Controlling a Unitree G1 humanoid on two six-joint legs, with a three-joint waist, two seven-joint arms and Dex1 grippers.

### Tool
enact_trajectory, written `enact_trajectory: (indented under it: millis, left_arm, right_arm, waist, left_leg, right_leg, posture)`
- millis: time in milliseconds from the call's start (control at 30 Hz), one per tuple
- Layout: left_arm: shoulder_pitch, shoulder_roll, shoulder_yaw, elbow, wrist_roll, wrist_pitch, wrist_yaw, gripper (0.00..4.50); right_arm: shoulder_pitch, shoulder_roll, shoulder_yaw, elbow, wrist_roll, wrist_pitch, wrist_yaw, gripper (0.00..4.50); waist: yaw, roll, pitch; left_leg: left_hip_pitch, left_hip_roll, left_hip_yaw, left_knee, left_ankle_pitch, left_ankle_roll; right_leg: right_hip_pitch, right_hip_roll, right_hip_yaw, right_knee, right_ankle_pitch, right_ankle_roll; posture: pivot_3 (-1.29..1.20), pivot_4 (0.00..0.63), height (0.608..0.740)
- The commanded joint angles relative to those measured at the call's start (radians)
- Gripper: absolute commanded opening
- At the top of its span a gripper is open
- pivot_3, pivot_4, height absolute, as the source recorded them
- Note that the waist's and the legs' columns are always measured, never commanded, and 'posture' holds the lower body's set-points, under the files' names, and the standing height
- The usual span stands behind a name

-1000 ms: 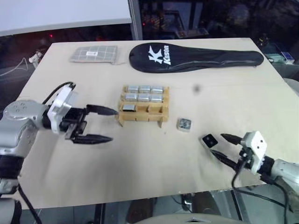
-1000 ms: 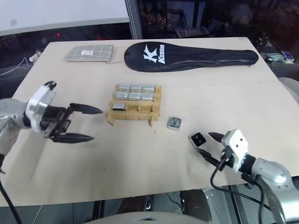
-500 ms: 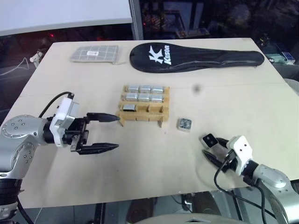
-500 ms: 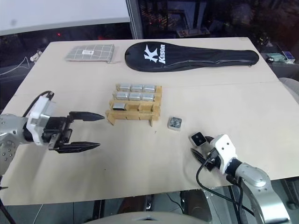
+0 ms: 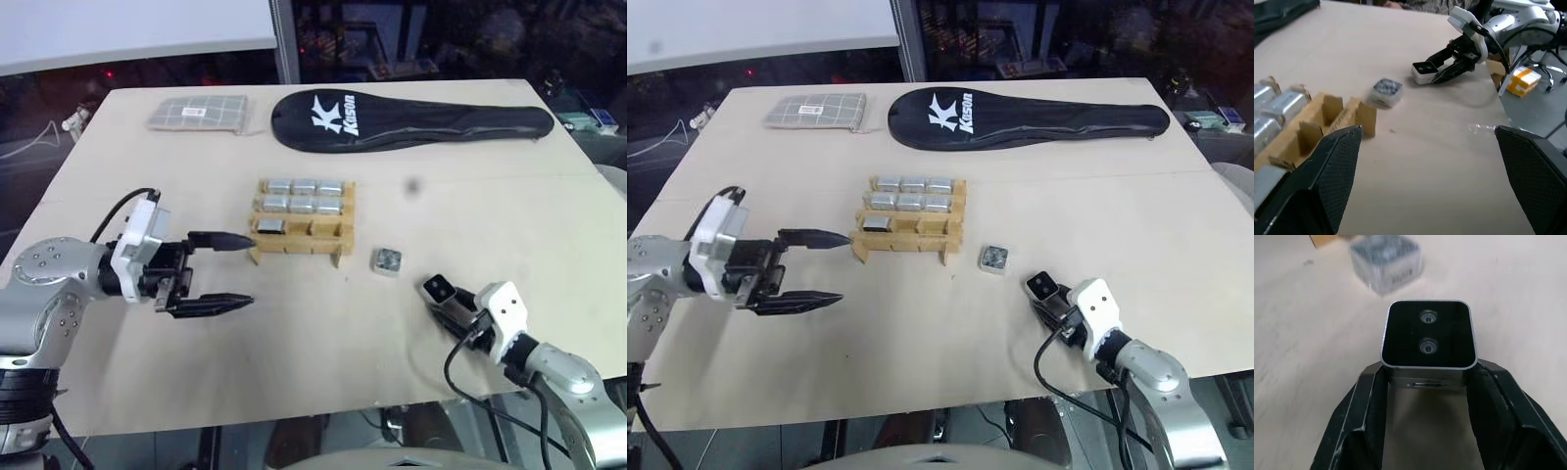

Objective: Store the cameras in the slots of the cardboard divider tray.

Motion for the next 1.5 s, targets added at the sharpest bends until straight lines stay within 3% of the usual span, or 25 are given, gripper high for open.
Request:
enact_trajectory:
  millis: [33, 200, 433, 800, 1100, 1200, 1400, 1433, 1500]
  left_arm:
    - [-0.088, -0.054, -0.043, 0.021, 0.034, 0.058, 0.115, 4.5]
    - [-0.244, -0.14, -0.143, 0.065, 0.031, 0.186, 0.148, 4.5]
    - [-0.361, -0.21, -0.228, 0.108, 0.072, 0.282, 0.17, 4.5]
    - [-0.38, -0.256, -0.253, 0.11, 0.05, 0.415, 0.159, 4.5]
    - [-0.386, -0.253, -0.257, 0.118, 0.052, 0.432, 0.119, 4.5]
    - [-0.378, -0.253, -0.255, 0.111, 0.048, 0.428, 0.103, 3.66]
    - [-0.364, -0.248, -0.281, 0.101, 0.065, 0.439, 0.093, 0.91]
    - [-0.364, -0.245, -0.287, 0.1, 0.069, 0.441, 0.087, 0.69]
    - [-0.365, -0.242, -0.296, 0.1, 0.076, 0.443, 0.078, 0.7]
  right_arm:
    - [-0.093, -0.067, 0.029, 0.026, -0.122, -0.224, 0.047, 1.78]
    - [-0.397, -0.135, 0.136, 0.214, -0.31, -0.515, 0.083, 1.78]
    - [-0.702, -0.093, 0.304, 0.419, -0.462, -0.829, 0.091, 1.78]
    - [-0.828, 0.016, 0.399, 0.535, -0.544, -0.947, 0.06, 1.78]
    - [-0.84, 0.021, 0.405, 0.579, -0.568, -0.976, 0.046, 1.78]
    - [-0.831, 0.021, 0.406, 0.578, -0.561, -0.97, 0.051, 1.78]
    - [-0.832, 0.023, 0.399, 0.571, -0.559, -0.961, 0.048, 1.78]
    - [-0.832, 0.022, 0.399, 0.572, -0.56, -0.963, 0.047, 1.78]
    - [-0.829, 0.021, 0.4, 0.573, -0.56, -0.964, 0.047, 1.78]
  waist:
    - [0.0, 0.0, 0.0]
    - [-0.012, 0.0, 0.0]
    - [-0.027, -0.001, 0.0]
    - [-0.026, -0.001, 0.0]
    - [-0.026, -0.001, 0.0]
    - [-0.026, -0.001, 0.0]
    - [-0.027, -0.001, 0.0]
    - [-0.026, -0.001, 0.0]
    - [-0.026, -0.001, 0.0]
  left_leg:
    - [0.0, 0.0, 0.0, 0.0, 0.0, 0.0]
    - [0.002, 0.0, 0.0, 0.0, 0.0, 0.0]
    - [-0.002, 0.0, -0.001, -0.001, 0.0, 0.0]
    - [-0.002, -0.001, 0.0, 0.0, 0.0, 0.0]
    - [-0.002, -0.001, 0.0, 0.0, 0.0, -0.001]
    - [-0.002, -0.001, 0.0, 0.0, 0.0, -0.001]
    - [-0.002, -0.001, 0.0, 0.0, 0.0, -0.001]
    - [-0.002, -0.001, 0.0, 0.0, 0.0, 0.0]
    - [-0.002, -0.001, 0.0, 0.0, 0.0, 0.0]
  right_leg:
    - [0.0, 0.0, 0.0, 0.0, 0.0, 0.0]
    - [0.002, 0.001, 0.001, 0.0, 0.001, 0.002]
    - [-0.002, 0.001, 0.001, 0.0, 0.005, 0.0]
    - [-0.003, 0.001, 0.003, 0.001, 0.005, 0.0]
    - [-0.003, 0.001, 0.003, 0.001, 0.005, 0.0]
    - [-0.003, 0.001, 0.003, 0.001, 0.005, 0.0]
    - [-0.003, 0.001, 0.003, 0.002, 0.005, 0.0]
    - [-0.003, 0.001, 0.003, 0.002, 0.005, 0.0]
    - [-0.003, 0.001, 0.003, 0.002, 0.005, 0.0]
  posture:
    - [0.0, 0.15, 0.74]
    - [0.0, 0.15, 0.74]
    - [0.0, 0.15, 0.74]
    - [0.0, 0.15, 0.74]
    - [0.0, 0.15, 0.74]
    - [0.0, 0.15, 0.74]
    - [0.0, 0.15, 0.74]
    - [0.0, 0.15, 0.74]
    - [0.0, 0.15, 0.74]
